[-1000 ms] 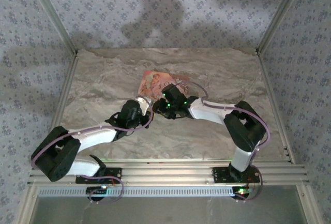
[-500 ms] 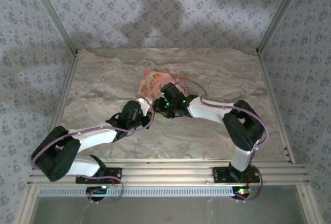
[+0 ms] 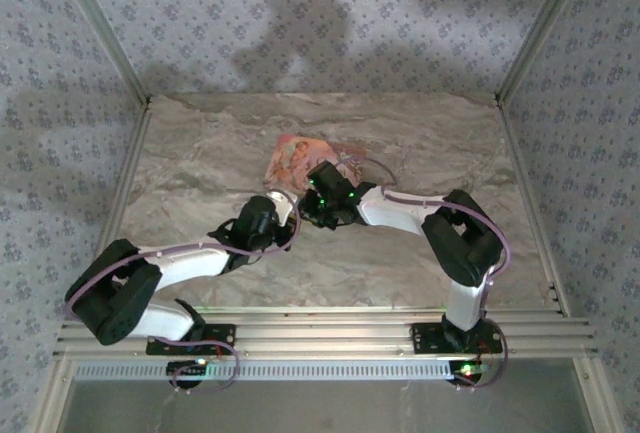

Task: Unlock the padlock with the key

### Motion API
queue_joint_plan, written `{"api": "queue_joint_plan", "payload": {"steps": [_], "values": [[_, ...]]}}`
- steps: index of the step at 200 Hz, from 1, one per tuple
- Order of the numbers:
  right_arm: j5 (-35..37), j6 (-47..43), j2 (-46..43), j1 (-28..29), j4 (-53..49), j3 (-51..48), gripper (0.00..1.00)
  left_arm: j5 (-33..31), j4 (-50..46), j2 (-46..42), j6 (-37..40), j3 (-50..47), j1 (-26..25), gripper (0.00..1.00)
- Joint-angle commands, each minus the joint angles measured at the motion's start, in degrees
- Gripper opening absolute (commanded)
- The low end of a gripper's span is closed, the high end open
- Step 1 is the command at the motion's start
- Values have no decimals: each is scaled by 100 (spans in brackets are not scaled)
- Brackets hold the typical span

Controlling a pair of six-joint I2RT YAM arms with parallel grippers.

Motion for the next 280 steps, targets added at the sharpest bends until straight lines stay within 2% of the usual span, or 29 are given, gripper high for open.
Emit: {"api": "queue_joint_plan", "payload": {"steps": [1,20,62,89,102,117,156,202,234,259,280], "values": [[188,-129,61,-38,-233,174,11,12,184,47,103,27,-23,0],[236,-201,17,-46,-299,181,0,9,193,47,117,25,-23,0],[223,-341,-15,-77,-312,118,0,72,228,38,143,9,-32,0],[78,-705,-106,-155,-330,24,0,144,36,-147,85,36,-27,36],[14,-946,-250,-240,-385,-111,0,173,-150,-348,26,21,-2,44],[-124,-1234,-463,-415,-453,-326,0,333,-347,-676,-102,-55,114,49],[-573,-2223,-1054,-929,-732,-746,0,857,-881,-1705,-515,-376,702,51],[-1208,-3437,-1228,-1364,-1316,-679,0,936,-1748,-2367,-630,-360,926,52],[-1241,-3587,-1282,-1552,-1411,-829,0,936,-1816,-2435,-865,-366,932,52],[-1518,-3467,-1276,-1700,-1080,-1079,0,845,-1664,-2458,-1070,-413,934,51],[-1697,-3479,-1287,-1823,-1249,-1106,0,965,-1429,-2417,-1271,-409,928,50]]}}
